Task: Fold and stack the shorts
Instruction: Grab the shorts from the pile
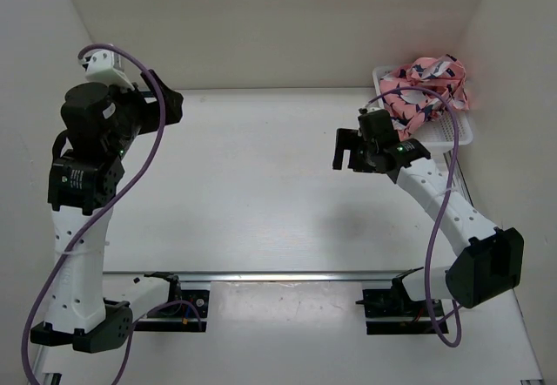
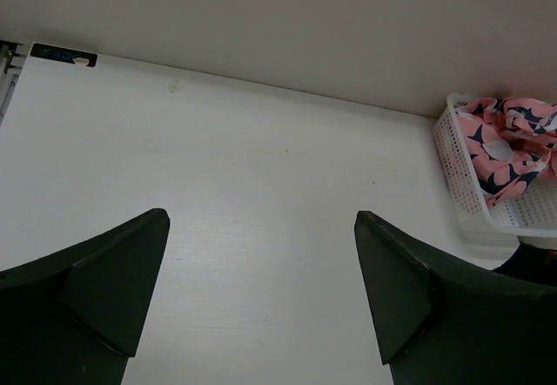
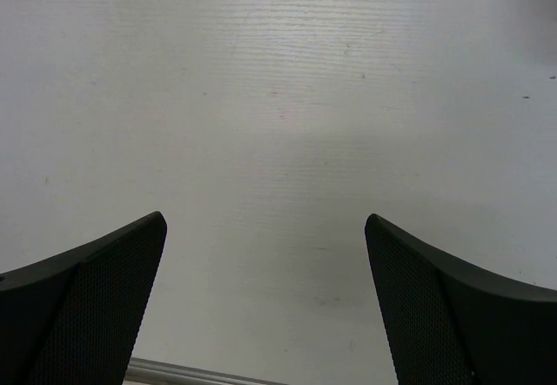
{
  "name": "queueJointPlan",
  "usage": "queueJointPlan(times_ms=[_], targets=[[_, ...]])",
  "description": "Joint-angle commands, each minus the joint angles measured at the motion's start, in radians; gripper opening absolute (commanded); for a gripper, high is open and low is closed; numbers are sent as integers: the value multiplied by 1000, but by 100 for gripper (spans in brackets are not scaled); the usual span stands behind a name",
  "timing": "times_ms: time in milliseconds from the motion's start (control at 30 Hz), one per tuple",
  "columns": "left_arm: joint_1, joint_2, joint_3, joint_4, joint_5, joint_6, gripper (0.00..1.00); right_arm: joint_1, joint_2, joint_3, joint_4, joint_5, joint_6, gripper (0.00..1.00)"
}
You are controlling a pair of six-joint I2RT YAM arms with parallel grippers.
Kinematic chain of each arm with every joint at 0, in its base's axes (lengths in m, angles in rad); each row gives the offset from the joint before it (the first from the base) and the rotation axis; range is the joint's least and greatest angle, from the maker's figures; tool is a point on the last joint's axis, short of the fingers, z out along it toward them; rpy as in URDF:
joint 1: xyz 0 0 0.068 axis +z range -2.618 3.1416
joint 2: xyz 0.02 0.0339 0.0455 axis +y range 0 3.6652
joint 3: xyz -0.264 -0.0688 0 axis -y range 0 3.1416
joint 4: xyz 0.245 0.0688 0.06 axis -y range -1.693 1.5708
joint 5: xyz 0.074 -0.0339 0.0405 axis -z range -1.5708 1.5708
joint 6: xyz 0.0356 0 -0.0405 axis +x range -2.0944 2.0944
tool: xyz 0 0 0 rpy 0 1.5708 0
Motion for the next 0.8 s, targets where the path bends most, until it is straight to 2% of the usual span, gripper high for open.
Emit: queueJointPlan(times_ms=[0, 67, 167, 233, 333, 433, 567, 667, 700, 767], targets=[[-1, -12, 11, -2, -5, -32, 99, 0, -21, 43, -20, 44, 1, 99], [-1, -12, -20, 12, -5, -84, 97, 0, -21, 52, -30, 92, 1, 99], [-1, -12, -43, 21, -83, -171, 98, 0, -12, 72, -30, 133, 1, 99], [-1, -22, -52, 21, -59, -164, 98, -21, 1, 89, -41, 170, 10, 99], [-1, -13, -86, 21, -32, -116, 100, -93, 42, 152, -81, 205, 47, 99], [-1, -2, -121, 12, -43, -99, 100, -227, 123, 259, -101, 195, 90, 99], [-1, 53, -147, 0, 24, -90, 100, -392, 311, 418, -90, 130, 131, 99], [-1, 114, -92, -17, 60, -79, 100, -448, 491, 607, -145, 132, 151, 99], [-1, 129, -80, -31, 60, -66, 100, -458, 542, 727, -168, 144, 151, 99], [-1, 162, -51, -45, 34, -66, 100, -492, 703, 861, -245, 159, 162, 99]])
